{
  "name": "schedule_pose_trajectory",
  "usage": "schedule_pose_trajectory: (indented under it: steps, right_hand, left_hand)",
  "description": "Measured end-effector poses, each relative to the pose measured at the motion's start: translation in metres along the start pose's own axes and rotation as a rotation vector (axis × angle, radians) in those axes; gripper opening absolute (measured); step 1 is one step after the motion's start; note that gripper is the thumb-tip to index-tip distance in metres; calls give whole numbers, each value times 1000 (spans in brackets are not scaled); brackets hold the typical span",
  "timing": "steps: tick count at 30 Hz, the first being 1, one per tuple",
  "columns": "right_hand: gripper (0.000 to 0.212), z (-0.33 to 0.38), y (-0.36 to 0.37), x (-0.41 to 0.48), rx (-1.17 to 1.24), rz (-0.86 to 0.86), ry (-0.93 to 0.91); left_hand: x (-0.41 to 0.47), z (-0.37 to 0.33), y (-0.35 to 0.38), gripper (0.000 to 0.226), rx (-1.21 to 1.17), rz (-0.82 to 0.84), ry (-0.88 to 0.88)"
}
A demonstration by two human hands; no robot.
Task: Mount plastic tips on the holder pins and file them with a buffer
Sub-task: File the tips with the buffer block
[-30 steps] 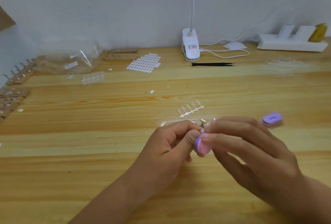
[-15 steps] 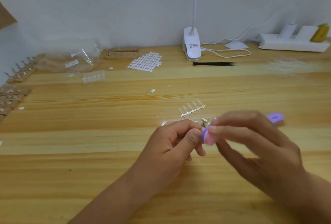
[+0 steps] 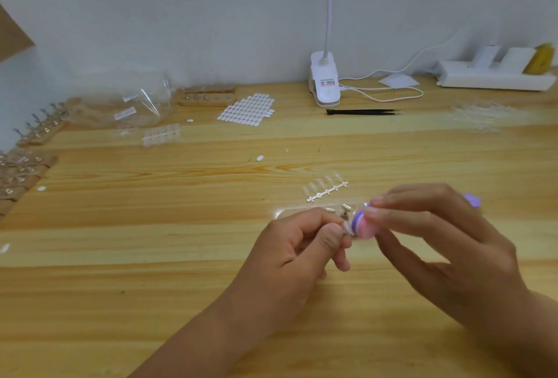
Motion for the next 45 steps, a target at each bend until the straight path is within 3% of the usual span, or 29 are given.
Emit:
schedule_pose_trajectory:
  steps: [13, 19, 23, 29, 33, 37, 42, 45]
  right_hand:
    - [30, 19, 12, -2, 65, 6, -35]
    - [26, -1, -5, 2, 16, -71, 140]
    - [28, 12, 3, -1, 74, 24, 19]
    - [24, 0, -5, 1, 67, 20, 53]
    - [36, 4, -5, 0, 36, 88, -54]
    - [34, -2, -10, 3, -4, 8, 53]
    - [37, 11, -3, -1, 28, 98, -92]
    - [32, -1, -12, 2, -45, 43, -12]
  left_hand:
    - [-2, -4, 2, 20, -25, 9, -15]
    - [-4, -8, 1, 22, -62, 23, -68]
    - [-6, -11, 3, 20, -54, 40, -52]
    - [-6, -8, 2, 22, -13, 5, -69]
    - [-7, -10, 3, 18, 15, 2, -29]
    - [-7, -8, 1, 20, -2, -34, -44]
    - [-9, -10, 2, 18, 12, 31, -14]
    - [-9, -10, -1, 20, 47, 1, -8]
Point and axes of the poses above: each hand's wrist, its own x-axis towards the middle knuckle, its own y-axis out of the palm, z = x × y, the point moved 1 cm from there along x, towards the middle knuckle, and after that the axes turned 5 degrees about -y, right-handed, at the moved point
